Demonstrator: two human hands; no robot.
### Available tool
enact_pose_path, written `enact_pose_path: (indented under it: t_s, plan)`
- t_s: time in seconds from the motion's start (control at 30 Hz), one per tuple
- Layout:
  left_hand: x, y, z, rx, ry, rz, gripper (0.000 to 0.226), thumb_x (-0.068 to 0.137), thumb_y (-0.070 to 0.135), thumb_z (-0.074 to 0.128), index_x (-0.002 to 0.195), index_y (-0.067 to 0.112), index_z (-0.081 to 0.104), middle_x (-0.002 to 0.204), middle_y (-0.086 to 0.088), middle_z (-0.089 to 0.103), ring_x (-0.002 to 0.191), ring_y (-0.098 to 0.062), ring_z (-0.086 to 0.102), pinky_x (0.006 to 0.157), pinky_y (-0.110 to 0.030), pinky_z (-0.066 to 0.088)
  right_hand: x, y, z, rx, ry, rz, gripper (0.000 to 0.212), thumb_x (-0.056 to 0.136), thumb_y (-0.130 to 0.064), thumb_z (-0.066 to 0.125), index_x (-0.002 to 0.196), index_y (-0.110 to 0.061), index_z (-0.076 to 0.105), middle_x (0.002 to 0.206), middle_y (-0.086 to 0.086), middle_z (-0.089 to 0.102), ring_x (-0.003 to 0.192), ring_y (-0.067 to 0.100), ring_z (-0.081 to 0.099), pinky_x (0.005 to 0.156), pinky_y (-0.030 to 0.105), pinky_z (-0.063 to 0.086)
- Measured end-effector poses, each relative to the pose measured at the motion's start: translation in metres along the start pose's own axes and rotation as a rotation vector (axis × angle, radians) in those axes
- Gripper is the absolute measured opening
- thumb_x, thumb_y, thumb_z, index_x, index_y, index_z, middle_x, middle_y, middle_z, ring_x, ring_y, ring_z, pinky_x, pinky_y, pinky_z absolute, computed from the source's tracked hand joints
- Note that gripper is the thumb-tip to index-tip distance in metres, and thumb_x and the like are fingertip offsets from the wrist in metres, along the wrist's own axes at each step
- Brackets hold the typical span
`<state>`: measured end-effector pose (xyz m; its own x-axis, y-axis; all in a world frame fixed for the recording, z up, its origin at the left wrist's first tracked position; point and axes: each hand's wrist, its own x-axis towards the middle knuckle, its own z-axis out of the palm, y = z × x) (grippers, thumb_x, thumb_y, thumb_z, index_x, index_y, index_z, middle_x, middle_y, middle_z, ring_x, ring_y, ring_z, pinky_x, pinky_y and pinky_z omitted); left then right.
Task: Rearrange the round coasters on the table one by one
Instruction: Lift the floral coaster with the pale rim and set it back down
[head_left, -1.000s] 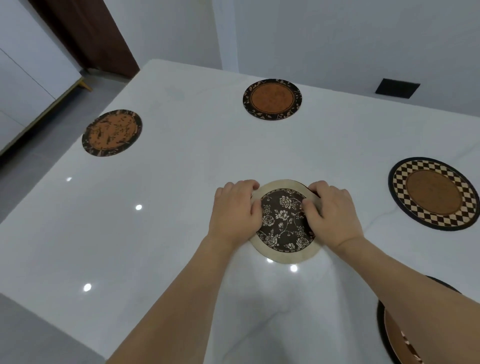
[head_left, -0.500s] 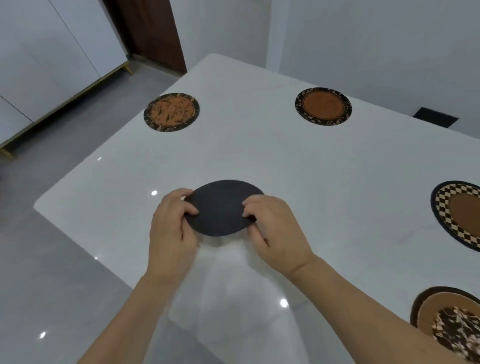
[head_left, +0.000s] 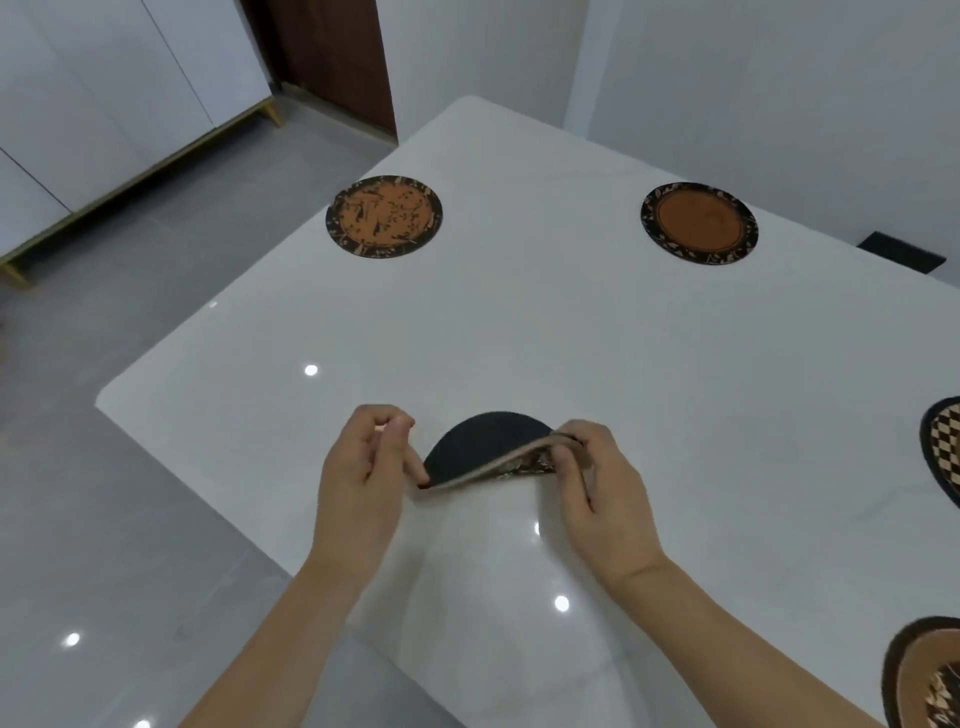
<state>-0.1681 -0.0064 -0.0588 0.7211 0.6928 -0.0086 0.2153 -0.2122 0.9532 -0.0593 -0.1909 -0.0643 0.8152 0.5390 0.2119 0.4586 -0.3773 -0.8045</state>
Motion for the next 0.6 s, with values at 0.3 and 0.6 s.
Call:
enact_pose_path:
  t_s: [0.3, 0.6]
  plan:
    - [0.046, -0.017, -0.016, 0.321, -0.143, 0.128, 0.02, 0.092, 0.044, 0.053, 0.103, 0.029, 0.063, 0.081, 0.013, 0.064, 0.079, -0.014, 0.059, 0.079, -0.04, 0.05, 0.052, -0.003, 0.044, -0.289, -0.051, 0.147, 0.017, 0.098, -0.031, 0.04, 0.107, -0.023, 0.052, 0.085, -0.011, 0.061, 0.077, 0.014, 0.059, 0.063, 0.027, 0.041]
    - [0.049, -0.028, -0.004, 0.68, -0.046, 0.238, 0.008, 0.097, 0.029, 0.048, 0.092, 0.025, 0.053, 0.066, 0.013, 0.049, 0.061, -0.016, 0.045, 0.063, -0.036, 0.044, 0.057, -0.004, 0.056, -0.523, -0.038, 0.119, 0.016, 0.096, -0.018, 0.044, 0.104, -0.011, 0.055, 0.083, 0.004, 0.061, 0.071, 0.025, 0.055, 0.059, 0.03, 0.038]
